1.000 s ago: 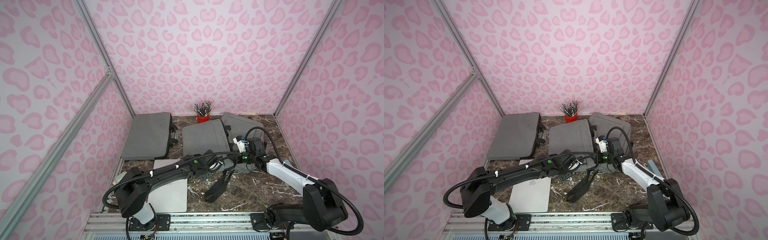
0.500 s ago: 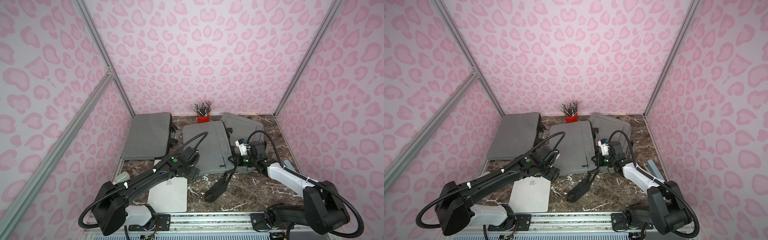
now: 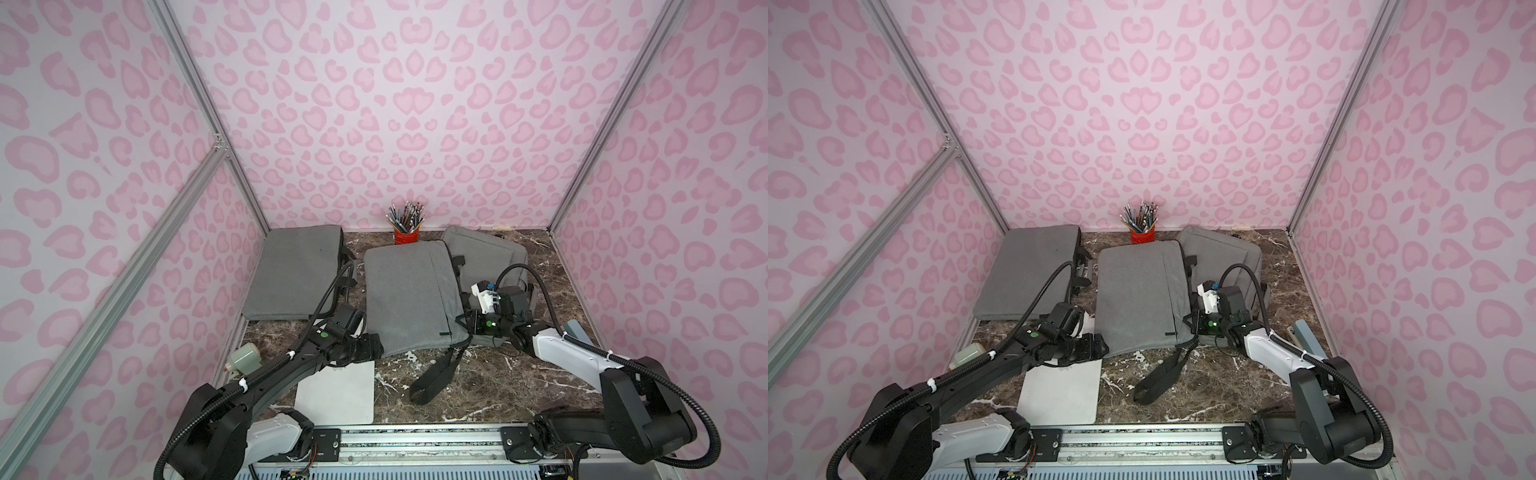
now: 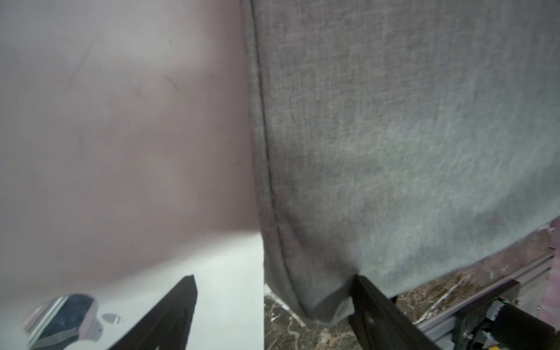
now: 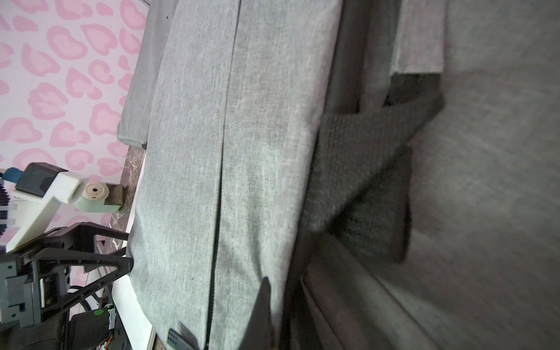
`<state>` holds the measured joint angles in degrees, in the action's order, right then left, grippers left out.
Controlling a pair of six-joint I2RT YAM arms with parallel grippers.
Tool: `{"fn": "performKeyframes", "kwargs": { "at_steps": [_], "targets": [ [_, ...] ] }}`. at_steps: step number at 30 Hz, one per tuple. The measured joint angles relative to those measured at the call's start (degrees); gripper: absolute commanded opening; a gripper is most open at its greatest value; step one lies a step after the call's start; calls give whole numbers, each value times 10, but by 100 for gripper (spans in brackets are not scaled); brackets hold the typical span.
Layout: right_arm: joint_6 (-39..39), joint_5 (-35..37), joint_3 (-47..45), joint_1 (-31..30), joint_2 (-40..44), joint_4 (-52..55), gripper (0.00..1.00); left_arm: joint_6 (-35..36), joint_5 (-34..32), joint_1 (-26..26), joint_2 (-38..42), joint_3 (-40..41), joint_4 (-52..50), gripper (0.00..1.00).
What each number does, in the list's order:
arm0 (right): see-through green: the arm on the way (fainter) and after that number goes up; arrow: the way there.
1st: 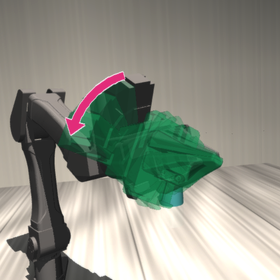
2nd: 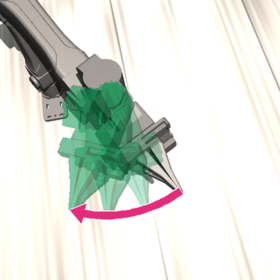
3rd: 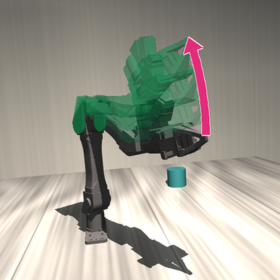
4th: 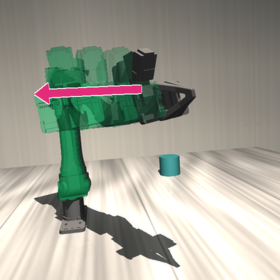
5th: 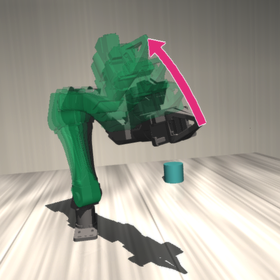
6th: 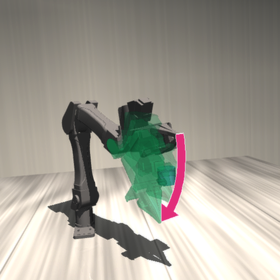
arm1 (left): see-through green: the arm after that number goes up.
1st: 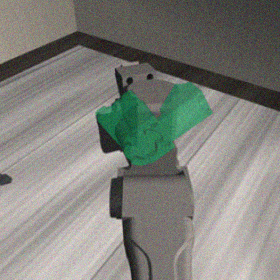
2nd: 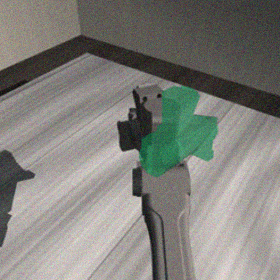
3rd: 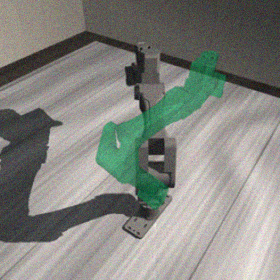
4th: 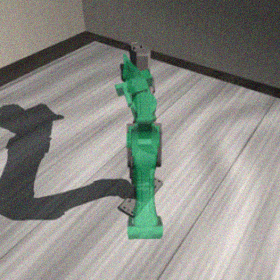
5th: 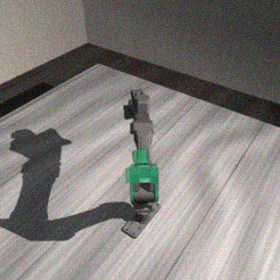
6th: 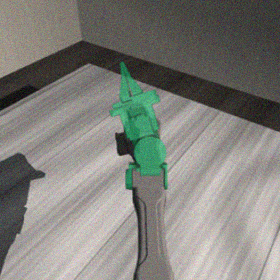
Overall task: Open the zippered laptop bag and take out the laptop
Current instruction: Unzip the zipper on the zippered laptop bag, then adjust the zippered laptop bag.
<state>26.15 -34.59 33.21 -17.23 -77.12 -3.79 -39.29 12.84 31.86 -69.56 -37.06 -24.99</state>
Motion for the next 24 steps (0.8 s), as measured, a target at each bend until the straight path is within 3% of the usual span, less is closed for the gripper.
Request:
{"fn": "performKeyframes", "kwargs": {
  "at_steps": [3,8,13,24],
  "targets": [
    [2,-2,-7,0,-1,-12,0,-19,28,-5,-3,11,42,64],
    [7,-3,-12,-1,-3,-24,0,-34,47,-12,-3,12,62,23],
    [6,14,-6,-16,12,-16,0,-34,45,-15,14,-10,37,3],
    [-6,88,22,-84,115,37,0,54,8,-19,-5,-141,-112,2]
  ]
}}
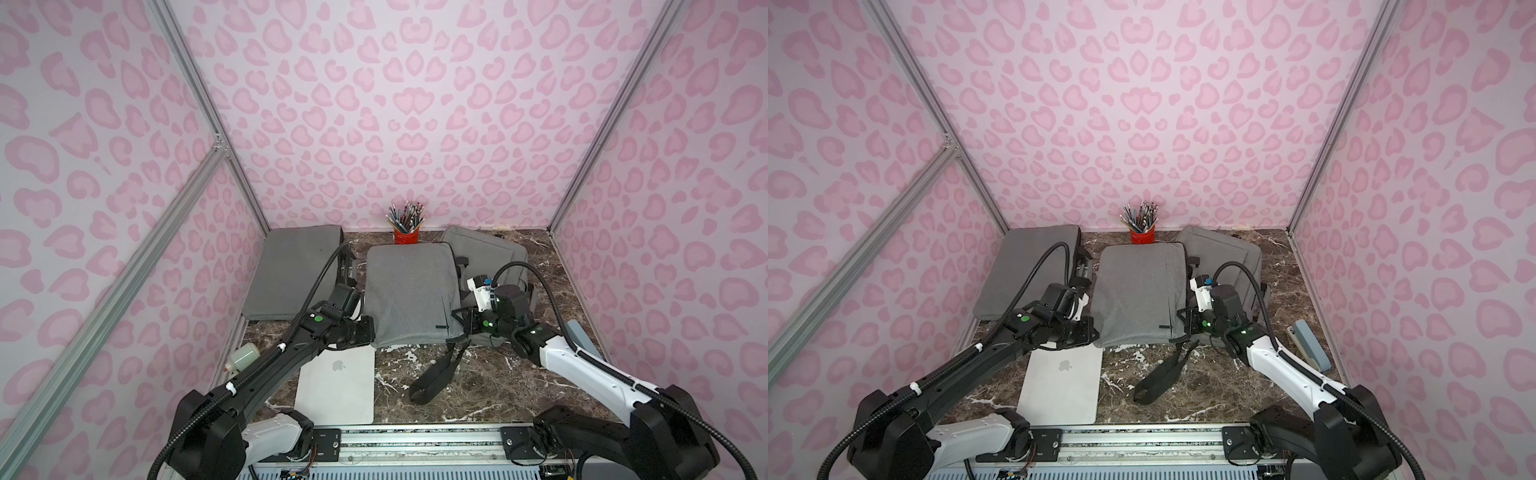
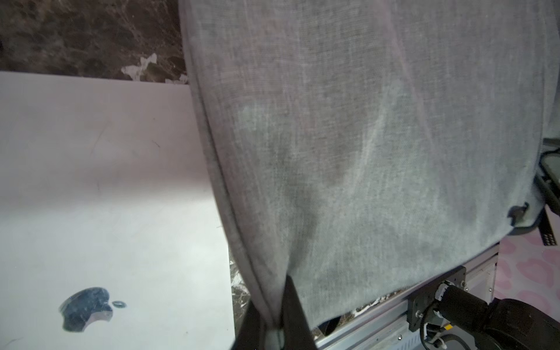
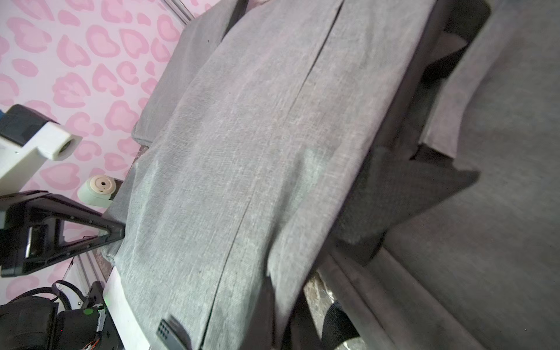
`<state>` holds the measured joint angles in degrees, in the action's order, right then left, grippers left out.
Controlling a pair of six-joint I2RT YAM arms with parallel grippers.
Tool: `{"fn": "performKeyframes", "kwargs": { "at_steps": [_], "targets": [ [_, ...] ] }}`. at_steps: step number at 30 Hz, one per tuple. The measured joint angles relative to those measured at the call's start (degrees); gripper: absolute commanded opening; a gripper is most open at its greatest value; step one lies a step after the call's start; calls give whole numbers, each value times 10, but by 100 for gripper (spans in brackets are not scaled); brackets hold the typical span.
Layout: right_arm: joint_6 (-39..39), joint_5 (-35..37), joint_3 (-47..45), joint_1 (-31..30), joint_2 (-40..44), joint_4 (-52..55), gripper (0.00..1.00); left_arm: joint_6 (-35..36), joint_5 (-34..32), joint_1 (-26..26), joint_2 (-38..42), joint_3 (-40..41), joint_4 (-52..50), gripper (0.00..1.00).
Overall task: Open the zippered laptop bag and take out the laptop
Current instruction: Adjust the zippered laptop bag.
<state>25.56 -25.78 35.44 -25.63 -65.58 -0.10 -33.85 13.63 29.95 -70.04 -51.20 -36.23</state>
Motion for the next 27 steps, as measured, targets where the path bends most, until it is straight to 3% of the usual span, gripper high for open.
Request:
{"fn": "performKeyframes", "kwargs": {
  "at_steps": [8,13,19,27],
  "targets": [
    [43,59,-42,-35,123,13,0,69,-4,-4,-44,-86,-35,2],
    [75,116,-76,-80,183,9,0,108,19,-24,-114,-143,-48,1],
    [108,193,-90,-156,187,4,0,151,35,-40,-198,-229,-41,2],
    [130,243,-89,-221,136,-23,0,174,55,-59,-278,-270,-28,4]
  ]
}}
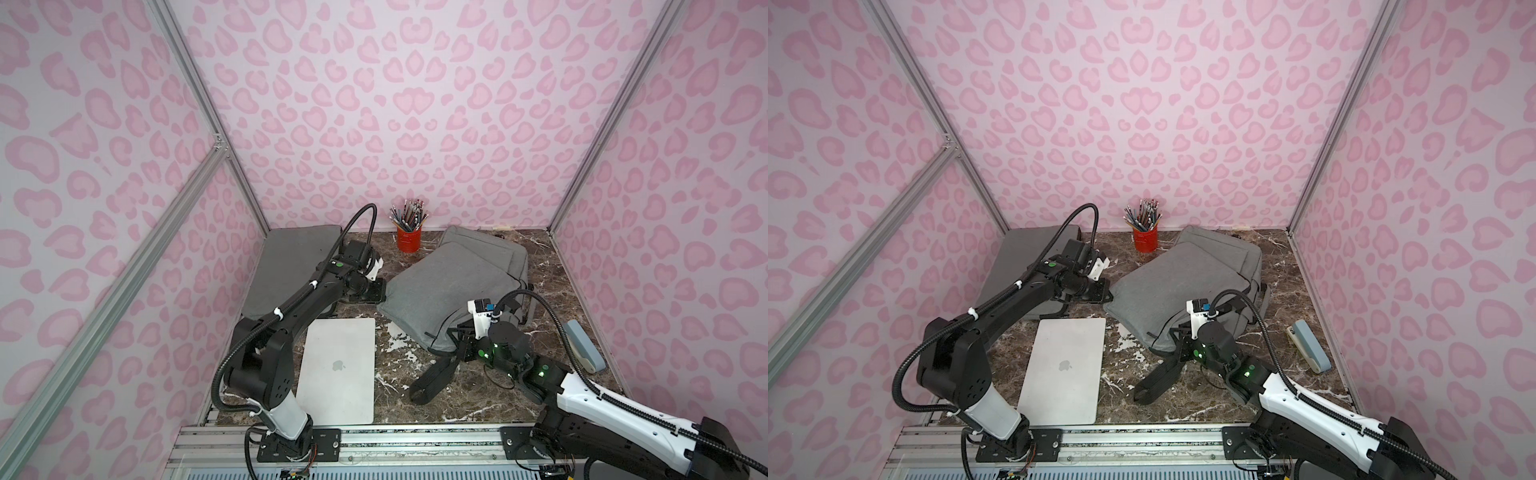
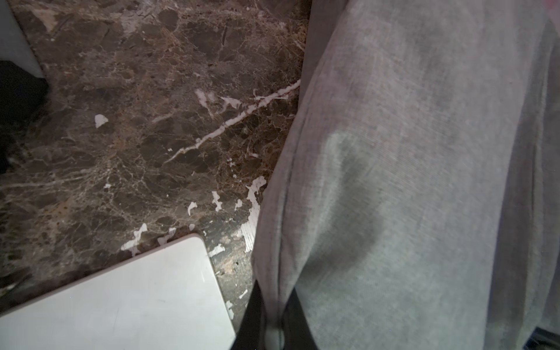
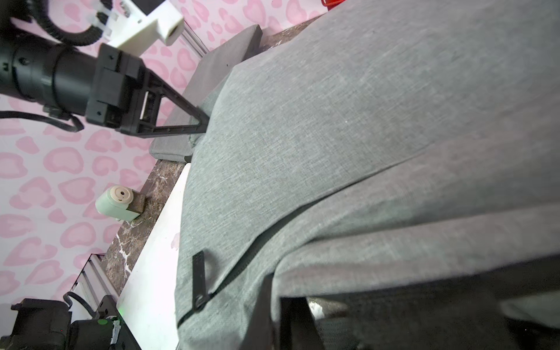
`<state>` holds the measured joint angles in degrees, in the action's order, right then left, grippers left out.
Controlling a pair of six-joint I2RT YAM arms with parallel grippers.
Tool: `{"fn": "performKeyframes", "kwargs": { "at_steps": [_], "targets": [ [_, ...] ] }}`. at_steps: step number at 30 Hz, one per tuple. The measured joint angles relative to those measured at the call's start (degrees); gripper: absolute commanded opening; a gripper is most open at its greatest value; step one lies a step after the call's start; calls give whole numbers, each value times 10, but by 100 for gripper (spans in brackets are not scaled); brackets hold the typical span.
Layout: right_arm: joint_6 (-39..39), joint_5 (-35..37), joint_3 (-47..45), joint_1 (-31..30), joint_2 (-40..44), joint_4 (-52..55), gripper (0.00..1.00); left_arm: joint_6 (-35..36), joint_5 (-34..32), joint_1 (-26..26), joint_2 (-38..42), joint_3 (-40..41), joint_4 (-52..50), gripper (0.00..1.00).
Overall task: Open the zippered laptop bag and take out the laptop
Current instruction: Adjust the zippered laptop bag.
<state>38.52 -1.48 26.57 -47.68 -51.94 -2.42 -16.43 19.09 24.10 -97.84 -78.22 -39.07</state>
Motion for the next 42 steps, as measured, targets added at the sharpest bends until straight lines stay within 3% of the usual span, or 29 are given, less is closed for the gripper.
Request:
{"fn": "performKeyframes", "kwargs": {
  "at_steps": [4,7,11,18,28,42],
  "targets": [
    [4,8,12,-8,-31,-7,0,10,19,-9,-54,-45,2,15],
    [17,14,13,-10,-50,-24,0,10,32,-16,-88,-76,11,30],
    [43,27,13,-14,-71,-47,0,5,52,-24,-124,-101,23,43],
    [76,43,14,-18,-96,-75,0,-1,61,-34,-125,-107,30,66],
    [100,42,21,-19,-142,-110,0,-28,36,-64,-37,-5,44,77],
    [145,66,10,-21,-130,-118,0,-37,31,-130,6,15,47,85]
  ]
}}
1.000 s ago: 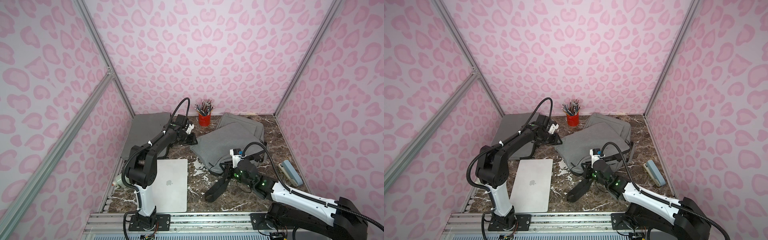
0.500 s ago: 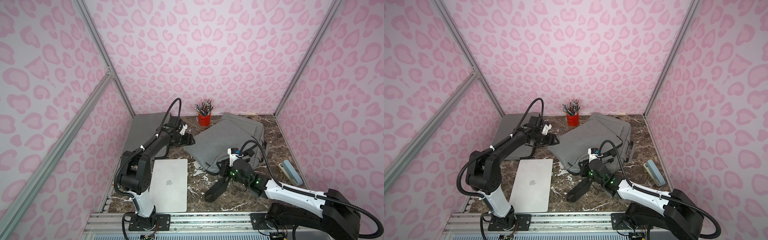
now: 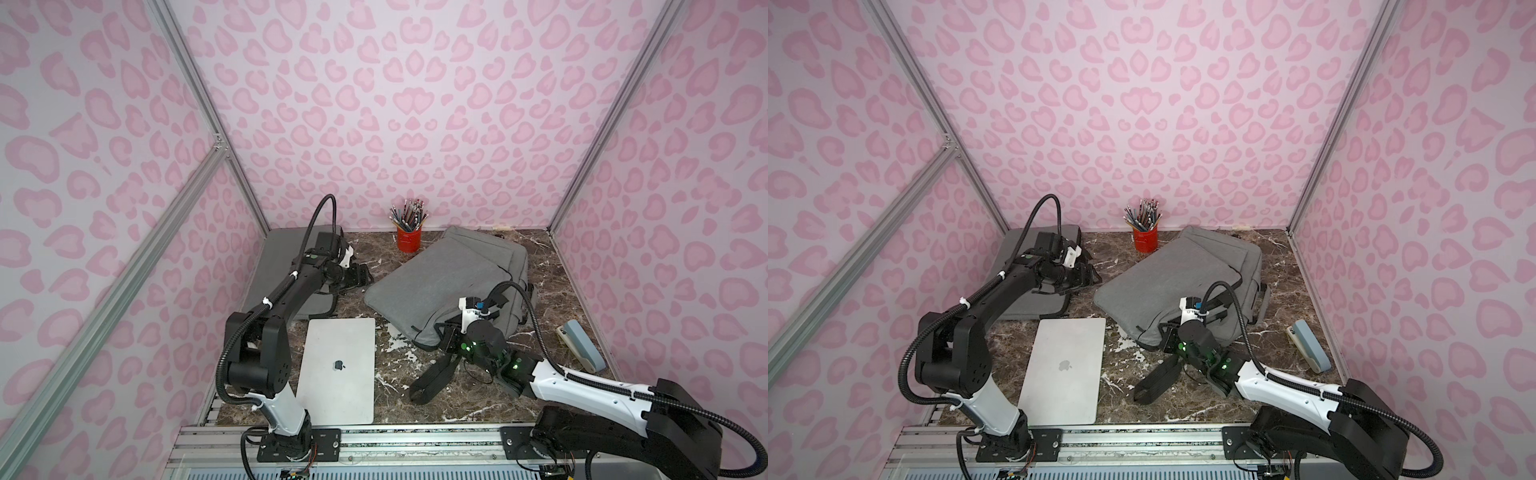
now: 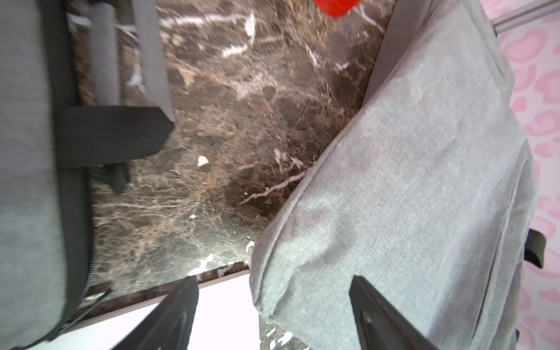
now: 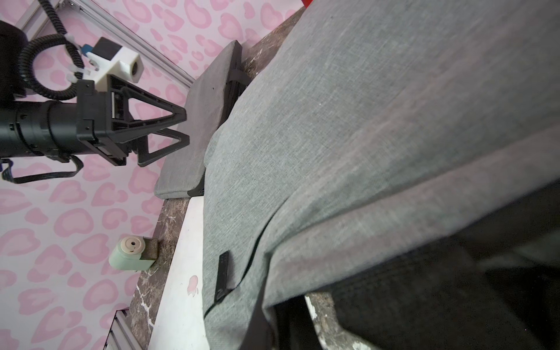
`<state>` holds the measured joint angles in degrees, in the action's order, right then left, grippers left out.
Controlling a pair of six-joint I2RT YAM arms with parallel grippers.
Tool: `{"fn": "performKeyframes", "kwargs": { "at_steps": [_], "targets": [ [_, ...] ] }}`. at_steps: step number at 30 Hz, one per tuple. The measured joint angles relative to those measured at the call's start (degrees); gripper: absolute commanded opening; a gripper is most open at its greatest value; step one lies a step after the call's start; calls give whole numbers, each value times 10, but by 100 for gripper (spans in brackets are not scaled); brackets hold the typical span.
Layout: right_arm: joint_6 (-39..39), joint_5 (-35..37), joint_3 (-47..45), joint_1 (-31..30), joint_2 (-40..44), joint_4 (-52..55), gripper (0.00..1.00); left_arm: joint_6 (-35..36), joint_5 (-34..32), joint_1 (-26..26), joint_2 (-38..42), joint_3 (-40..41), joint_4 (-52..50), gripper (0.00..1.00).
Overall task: Open the zippered laptop bag and take out the laptop
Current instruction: Adjust the zippered laptop bag.
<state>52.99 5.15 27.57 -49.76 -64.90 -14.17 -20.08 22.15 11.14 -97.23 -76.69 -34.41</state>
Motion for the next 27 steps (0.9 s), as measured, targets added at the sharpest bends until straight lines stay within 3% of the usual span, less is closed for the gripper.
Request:
{"fn": "performKeyframes", "kwargs": {
  "at_steps": [6,14,22,27],
  "targets": [
    [2,2,2,7,-13,-10,0,-61,41,5,85,109,47,85],
    [2,-6,18,11,-39,-23,0,-210,74,70,176,257,167,85],
    [6,-19,25,11,-56,-39,0,-349,66,133,185,322,288,83],
    [10,-22,26,12,-57,-40,0,-396,59,162,167,335,338,75]
  ]
}}
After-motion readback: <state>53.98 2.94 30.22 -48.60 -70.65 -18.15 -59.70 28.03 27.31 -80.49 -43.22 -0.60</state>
